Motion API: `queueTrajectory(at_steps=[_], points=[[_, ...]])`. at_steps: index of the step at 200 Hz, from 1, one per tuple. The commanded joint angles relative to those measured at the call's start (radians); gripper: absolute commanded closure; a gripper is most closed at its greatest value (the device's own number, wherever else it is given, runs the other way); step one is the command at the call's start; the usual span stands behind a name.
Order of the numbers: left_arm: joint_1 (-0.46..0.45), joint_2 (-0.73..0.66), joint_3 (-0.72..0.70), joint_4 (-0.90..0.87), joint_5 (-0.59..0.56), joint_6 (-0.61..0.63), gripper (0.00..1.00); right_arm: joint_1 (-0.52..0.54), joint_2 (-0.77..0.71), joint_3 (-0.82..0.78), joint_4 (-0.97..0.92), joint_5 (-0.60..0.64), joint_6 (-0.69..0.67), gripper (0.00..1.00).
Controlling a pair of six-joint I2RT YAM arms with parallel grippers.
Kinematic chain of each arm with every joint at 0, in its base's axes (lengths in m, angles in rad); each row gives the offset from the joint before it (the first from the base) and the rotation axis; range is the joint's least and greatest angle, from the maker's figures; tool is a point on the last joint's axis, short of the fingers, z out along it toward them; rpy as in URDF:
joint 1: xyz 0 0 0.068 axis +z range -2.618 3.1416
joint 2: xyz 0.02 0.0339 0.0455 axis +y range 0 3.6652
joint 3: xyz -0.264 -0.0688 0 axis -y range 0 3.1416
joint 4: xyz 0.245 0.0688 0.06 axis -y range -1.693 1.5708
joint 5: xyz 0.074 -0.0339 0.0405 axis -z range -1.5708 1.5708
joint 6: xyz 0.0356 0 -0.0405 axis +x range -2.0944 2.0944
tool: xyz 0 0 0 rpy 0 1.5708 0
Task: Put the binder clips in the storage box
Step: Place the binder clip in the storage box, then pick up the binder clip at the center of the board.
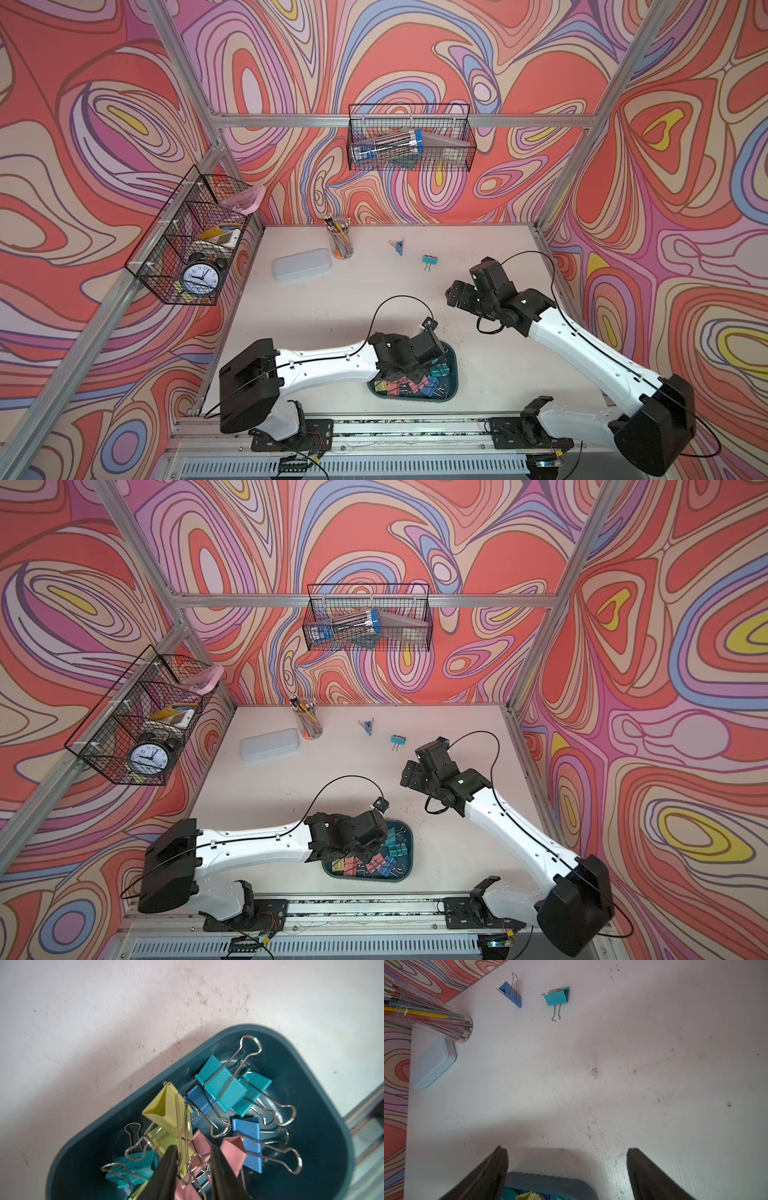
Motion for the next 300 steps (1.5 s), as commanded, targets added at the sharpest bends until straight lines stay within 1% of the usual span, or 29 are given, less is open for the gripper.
queueTrajectory(at_steps=[1, 26, 40, 53, 66, 84, 98, 114, 139, 146, 158, 170, 188, 209, 230, 239, 264, 290, 300], points=[[-0.001, -0.112, -0.004, 0.014, -0.077, 0.005, 0.50, -0.005, 0.108, 0.101, 0.063, 0.018, -0.178, 0.09], [0.007, -0.213, -0.005, -0.020, -0.152, 0.011, 0.39, -0.005, 0.286, 0.246, 0.075, 0.095, -0.368, 0.09], [0.031, -0.259, -0.019, -0.029, -0.158, 0.006, 0.33, -0.005, 0.394, 0.339, 0.066, 0.144, -0.475, 0.12], [0.075, -0.296, -0.045, -0.029, -0.142, -0.016, 0.27, -0.005, 0.505, 0.433, 0.047, 0.170, -0.584, 0.15], [0.134, -0.336, -0.089, -0.017, -0.099, -0.049, 0.20, -0.005, 0.616, 0.522, 0.029, 0.202, -0.690, 0.20], [0.213, -0.386, -0.152, 0.006, -0.053, -0.097, 0.13, -0.007, 0.770, 0.664, -0.030, 0.264, -0.802, 0.25], [0.264, -0.410, -0.190, 0.019, -0.015, -0.118, 0.08, -0.013, 0.877, 0.773, -0.068, 0.301, -0.857, 0.28], [0.297, -0.418, -0.214, 0.026, 0.009, -0.116, 0.07, -0.026, 0.966, 0.872, -0.086, 0.307, -0.898, 0.29], [0.317, -0.396, -0.216, 0.019, 0.027, -0.094, 0.05, -0.038, 1.087, 1.010, -0.124, 0.303, -0.942, 0.32], [0.321, -0.389, -0.213, 0.017, 0.032, -0.088, 0.02, -0.041, 1.116, 1.041, -0.136, 0.313, -0.953, 0.34], [0.326, -0.377, -0.206, 0.015, 0.038, -0.077, 0.01, -0.043, 1.159, 1.080, -0.144, 0.343, -0.967, 0.36], [0.328, -0.370, -0.202, 0.016, 0.045, -0.069, 0.01, -0.044, 1.184, 1.094, -0.136, 0.361, -0.984, 0.38], [0.332, -0.370, -0.209, 0.034, 0.050, -0.070, 0.01, -0.044, 1.197, 1.088, -0.109, 0.366, -1.003, 0.45], [0.333, -0.375, -0.221, 0.049, 0.059, -0.075, 0.01, -0.044, 1.205, 1.094, -0.105, 0.375, -1.009, 0.59], [0.336, -0.375, -0.224, 0.044, 0.062, -0.071, 0.01, -0.044, 1.194, 1.089, -0.100, 0.379, -0.996, 0.76], [0.338, -0.372, -0.223, 0.038, 0.062, -0.069, 0.01, -0.043, 1.187, 1.082, -0.097, 0.386, -0.984, 0.78], [0.340, -0.375, -0.221, 0.016, 0.057, -0.078, 0.01, -0.043, 1.144, 1.045, -0.094, 0.383, -0.953, 0.83], [0.340, -0.414, -0.234, 0.021, 0.054, -0.093, 0.01, -0.042, 1.051, 0.985, -0.099, 0.327, -0.875, 0.97], [0.340, -0.428, -0.234, 0.023, 0.056, -0.093, 0.01, -0.040, 1.000, 0.950, -0.100, 0.298, -0.826, 1.00]])
